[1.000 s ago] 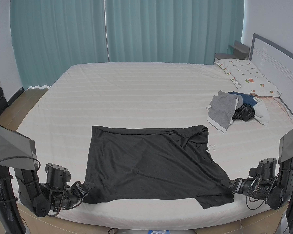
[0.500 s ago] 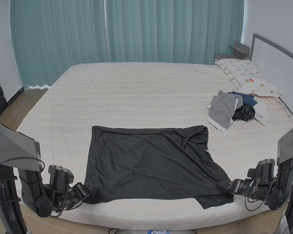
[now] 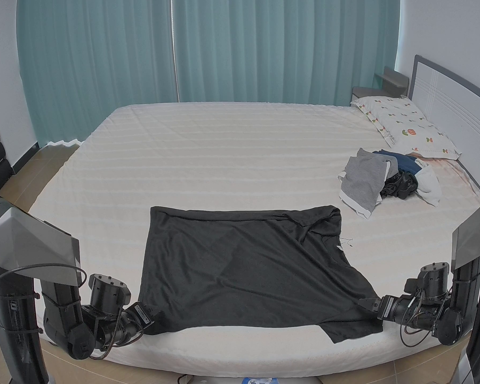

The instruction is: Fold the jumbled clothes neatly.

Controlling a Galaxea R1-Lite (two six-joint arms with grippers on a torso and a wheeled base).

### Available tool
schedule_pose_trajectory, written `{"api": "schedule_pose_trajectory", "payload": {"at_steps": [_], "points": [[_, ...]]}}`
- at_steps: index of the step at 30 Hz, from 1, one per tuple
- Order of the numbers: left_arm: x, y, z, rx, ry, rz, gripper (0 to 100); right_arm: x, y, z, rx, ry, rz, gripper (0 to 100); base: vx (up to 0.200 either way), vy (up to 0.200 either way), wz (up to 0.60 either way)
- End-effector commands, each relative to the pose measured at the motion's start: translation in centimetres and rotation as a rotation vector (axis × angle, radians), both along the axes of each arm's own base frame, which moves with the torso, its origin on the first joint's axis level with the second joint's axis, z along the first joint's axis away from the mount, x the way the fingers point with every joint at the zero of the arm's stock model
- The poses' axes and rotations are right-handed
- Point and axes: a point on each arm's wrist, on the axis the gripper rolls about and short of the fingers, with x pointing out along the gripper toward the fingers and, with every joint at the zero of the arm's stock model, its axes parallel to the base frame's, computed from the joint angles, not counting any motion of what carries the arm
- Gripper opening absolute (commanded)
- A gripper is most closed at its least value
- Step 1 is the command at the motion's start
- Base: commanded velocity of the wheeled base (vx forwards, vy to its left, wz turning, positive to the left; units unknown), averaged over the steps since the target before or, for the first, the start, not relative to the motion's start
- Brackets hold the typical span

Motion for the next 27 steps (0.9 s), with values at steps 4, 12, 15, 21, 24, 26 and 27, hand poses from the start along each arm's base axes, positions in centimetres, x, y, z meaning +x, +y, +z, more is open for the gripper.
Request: {"api": "schedule_pose_trajectory", "payload": {"at_steps": [4, 12, 15, 21, 24, 26, 27], "points": [[0.4, 0.6, -0.4, 0.024, -0.022, 0.056, 0, -0.3, -0.2, -0.5, -0.002, 0.026, -0.008, 100, 0.0, 0.0, 0.0], [0.6, 2.1, 1.7, 0.0, -0.096, 0.124, 0, -0.2, -1.3, -1.3, -0.003, 0.054, -0.054, 100, 0.0, 0.0, 0.0], [0.6, 2.3, 2.2, -0.004, -0.111, 0.134, 0, -0.2, -1.4, -1.4, -0.003, 0.057, -0.055, 100, 0.0, 0.0, 0.0], [0.6, 2.5, 2.1, -0.005, -0.108, 0.141, 0, 1.7, -1.5, -2.2, 0.005, 0.017, -0.066, 100, 0.0, 0.0, 0.0], [0.7, 2.6, 2.1, -0.007, -0.11, 0.144, 0, 2.5, -1.2, -3.1, 0.003, 0.017, -0.059, 100, 0.0, 0.0, 0.0], [0.8, 2.7, 2.1, -0.01, -0.109, 0.147, 0, 2.9, -1.0, -3.4, 0.002, 0.012, -0.052, 100, 0.0, 0.0, 0.0], [0.8, 2.8, 2.0, -0.01, -0.108, 0.148, 0, 3.1, -1.0, -3.5, 0.002, 0.009, -0.051, 100, 0.0, 0.0, 0.0]]}}
